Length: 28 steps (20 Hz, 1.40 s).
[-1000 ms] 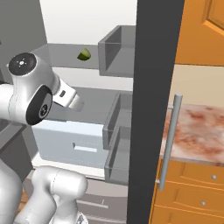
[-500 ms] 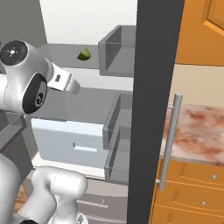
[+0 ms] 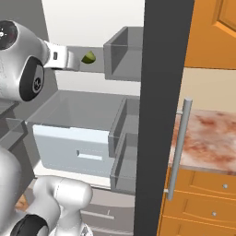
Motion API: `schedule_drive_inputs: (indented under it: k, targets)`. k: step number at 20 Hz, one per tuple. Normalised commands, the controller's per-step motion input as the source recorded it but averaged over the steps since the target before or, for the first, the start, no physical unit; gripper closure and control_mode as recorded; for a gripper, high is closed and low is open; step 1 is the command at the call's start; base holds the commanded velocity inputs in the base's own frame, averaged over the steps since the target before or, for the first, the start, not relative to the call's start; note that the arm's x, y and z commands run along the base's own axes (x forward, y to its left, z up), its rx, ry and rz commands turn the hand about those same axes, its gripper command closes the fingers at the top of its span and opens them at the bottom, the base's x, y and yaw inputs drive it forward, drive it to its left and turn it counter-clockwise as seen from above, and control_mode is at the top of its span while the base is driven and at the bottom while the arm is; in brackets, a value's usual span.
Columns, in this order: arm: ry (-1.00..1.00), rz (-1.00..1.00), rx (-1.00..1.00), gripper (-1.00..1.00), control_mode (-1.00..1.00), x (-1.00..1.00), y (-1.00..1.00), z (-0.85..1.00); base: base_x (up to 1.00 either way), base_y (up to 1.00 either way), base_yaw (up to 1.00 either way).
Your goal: Take the lemon wedge from the fridge and place it on the plate with fish on the dining counter.
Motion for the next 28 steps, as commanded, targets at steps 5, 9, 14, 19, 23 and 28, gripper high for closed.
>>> schedule_drive_inputs:
  k: [5, 9, 14, 19, 23, 28]
  targets:
    - [0.01, 0.06, -0.11, -1.0, -1.0, 0.6, 0.09, 0.0, 0.0, 0.0, 0.0]
    - [0.0, 0.01, -0.06, -1.0, -1.0, 0.72, 0.04, 0.0, 0.0, 0.0, 0.0]
    - [0.0, 0.0, 0.0, -1.0, -1.0, 0.75, 0.0, -0.09, 0.0, 0.0, 0.0]
    - [0.04, 0.0, 0.0, -1.0, -1.0, 0.61, 0.0, -0.22, 0.0, 0.0, 0.0]
    - [0.05, 0.0, 0.02, -1.0, -1.0, 0.61, 0.0, -0.08, 0.0, 0.0, 0.0]
    - [0.06, 0.0, 0.01, -1.0, -1.0, 0.75, 0.0, 0.0, 0.0, 0.0, 0.0]
